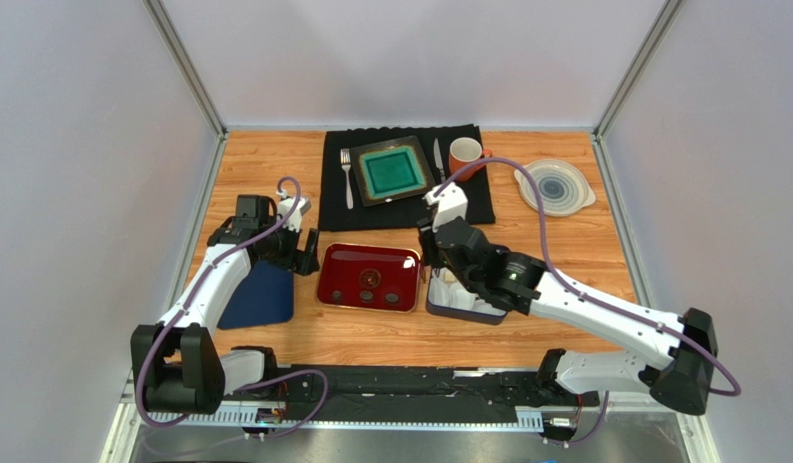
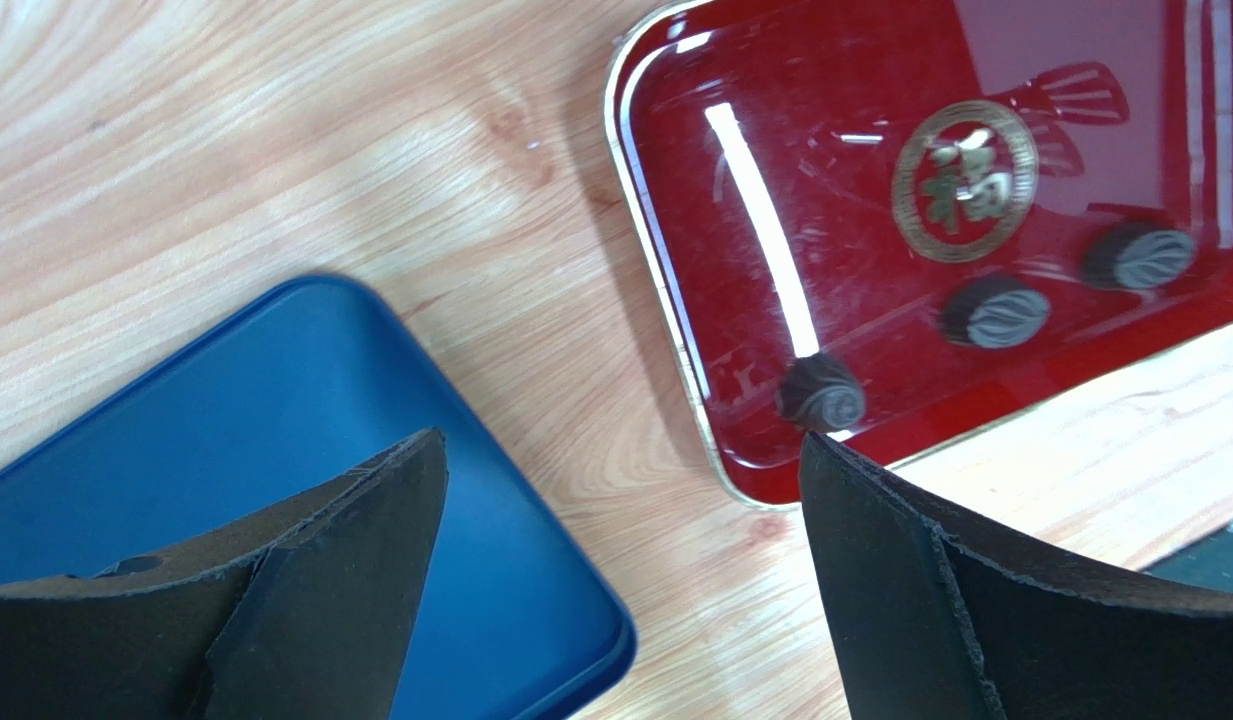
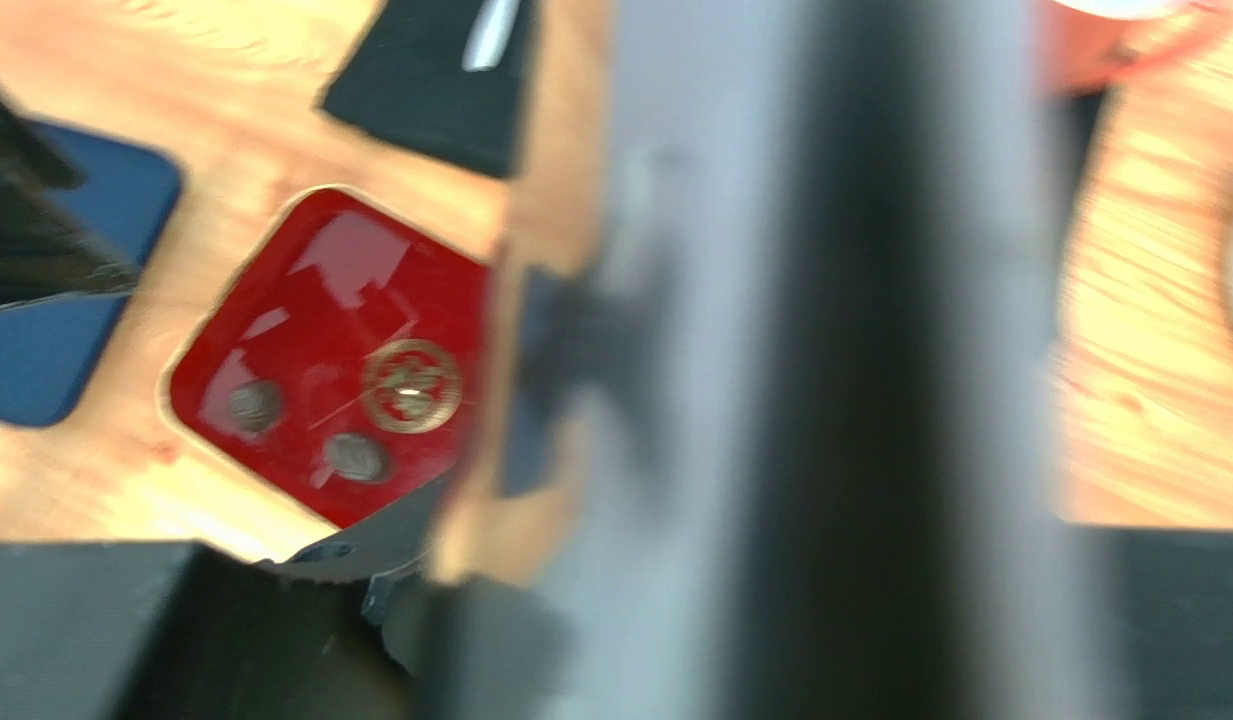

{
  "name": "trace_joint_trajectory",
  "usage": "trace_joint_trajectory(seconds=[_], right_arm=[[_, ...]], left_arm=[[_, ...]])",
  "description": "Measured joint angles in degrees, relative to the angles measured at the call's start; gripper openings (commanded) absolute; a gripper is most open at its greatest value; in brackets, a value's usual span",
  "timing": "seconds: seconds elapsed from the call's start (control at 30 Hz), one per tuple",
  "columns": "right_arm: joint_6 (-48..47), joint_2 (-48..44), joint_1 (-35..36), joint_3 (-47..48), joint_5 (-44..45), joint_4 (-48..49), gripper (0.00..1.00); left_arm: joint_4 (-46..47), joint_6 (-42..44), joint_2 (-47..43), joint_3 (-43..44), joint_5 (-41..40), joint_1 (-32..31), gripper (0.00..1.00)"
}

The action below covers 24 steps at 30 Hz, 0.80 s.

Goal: Pack the chocolate

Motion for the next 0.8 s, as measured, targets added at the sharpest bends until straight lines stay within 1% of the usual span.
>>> trace_joint_trajectory(seconds=[0.13, 0.23, 0.47, 0.6, 0.8], right_arm=[[-0.74, 7.26, 2.75, 3.72, -1.46, 3.1, 0.43], [-1.38, 13.51, 4.48, 7.96, -2.99, 5.62, 0.43], [-2.34, 24.17, 6.75, 16.26, -7.39, 9.99, 0.43], [-2.47, 29.07, 7.54, 20.11, -9.2, 12.04, 0.43], [-2.38, 33.68, 8.07, 22.25, -11.5, 13.88, 0.43]], left_arm=[[0.07, 0.31, 0.83, -0.33, -1.01, 1.18, 0.96], [-0.09, 0.55, 1.4, -0.48, -0.59, 3.65, 0.96], [-2.34, 1.68, 4.9, -0.37, 2.23, 9.53, 0.96], [-2.64, 2.16, 4.9, -0.35, 3.02, 10.73, 0.96], [-2.71, 2.49, 4.9, -0.35, 3.85, 11.17, 0.96]])
